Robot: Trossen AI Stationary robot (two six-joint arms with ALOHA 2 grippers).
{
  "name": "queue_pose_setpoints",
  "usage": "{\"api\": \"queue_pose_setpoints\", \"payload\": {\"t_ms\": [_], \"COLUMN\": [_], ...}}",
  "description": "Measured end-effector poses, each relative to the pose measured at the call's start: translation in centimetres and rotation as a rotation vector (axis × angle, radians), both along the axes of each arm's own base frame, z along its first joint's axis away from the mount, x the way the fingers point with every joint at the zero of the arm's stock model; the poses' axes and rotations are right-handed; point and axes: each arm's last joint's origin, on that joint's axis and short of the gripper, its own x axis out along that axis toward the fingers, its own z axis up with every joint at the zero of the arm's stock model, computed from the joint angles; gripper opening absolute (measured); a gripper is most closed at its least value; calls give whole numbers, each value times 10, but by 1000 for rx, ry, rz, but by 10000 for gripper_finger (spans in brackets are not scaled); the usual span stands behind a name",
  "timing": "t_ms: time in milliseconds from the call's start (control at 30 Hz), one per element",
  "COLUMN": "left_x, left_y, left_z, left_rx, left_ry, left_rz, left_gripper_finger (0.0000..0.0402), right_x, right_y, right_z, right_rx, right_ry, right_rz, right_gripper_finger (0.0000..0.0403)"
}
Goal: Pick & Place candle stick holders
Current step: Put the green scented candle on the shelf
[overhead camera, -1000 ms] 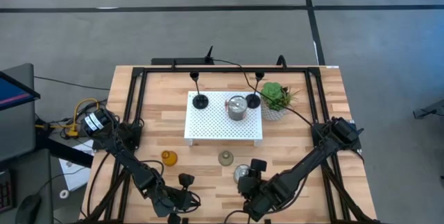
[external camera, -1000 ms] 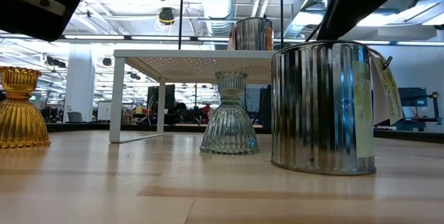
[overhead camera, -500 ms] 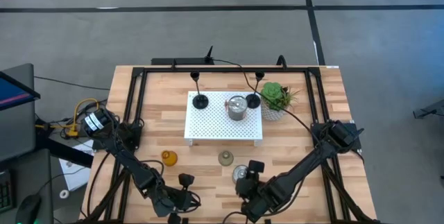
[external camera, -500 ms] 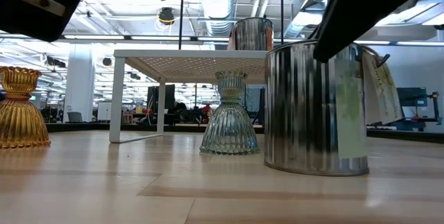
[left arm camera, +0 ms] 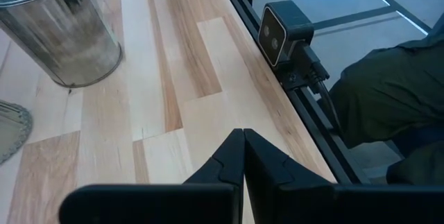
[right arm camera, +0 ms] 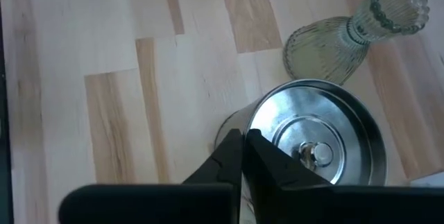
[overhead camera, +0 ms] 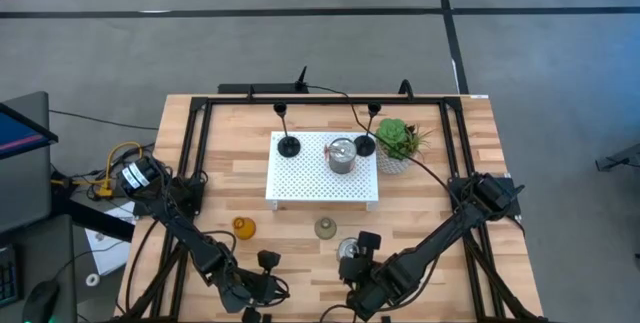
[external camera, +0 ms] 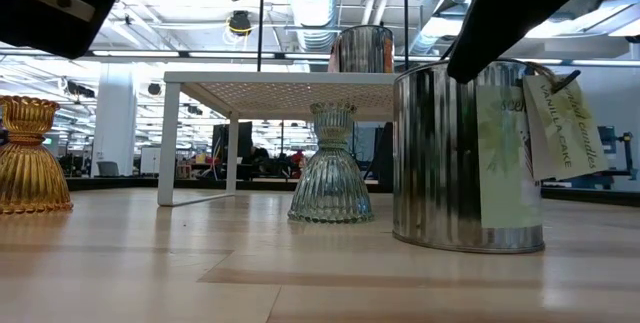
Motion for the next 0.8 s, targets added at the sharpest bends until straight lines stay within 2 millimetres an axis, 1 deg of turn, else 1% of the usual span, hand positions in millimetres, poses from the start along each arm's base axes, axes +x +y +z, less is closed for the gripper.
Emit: {"api": "queue_pose_setpoints", "payload": {"t_ms": [100, 300, 433, 600, 800], "left_x": [0, 0, 0, 0, 0], "left_y": [0, 0, 0, 0, 0], "left_z": [0, 0, 0, 0, 0], "left_rx": [0, -3, -4, -5, -5], "left_ry": [0, -2, -3, -4, -4], "left_rz": [0, 0, 0, 0, 0], "left_gripper_finger": [5, 5, 5, 5, 5], "right_x": [0, 2, 2, 4, 9], "right_y": [0, 1, 1, 2, -1], "right_z": [0, 10, 20, 29, 49], "right_rx": [-12, -30, -45, -58, -84], "right_ry": [-10, 10, 29, 3, -5], "right_rz": [-7, -7, -3, -5, 10], "right_gripper_finger": [1, 1, 0, 0, 0]}}
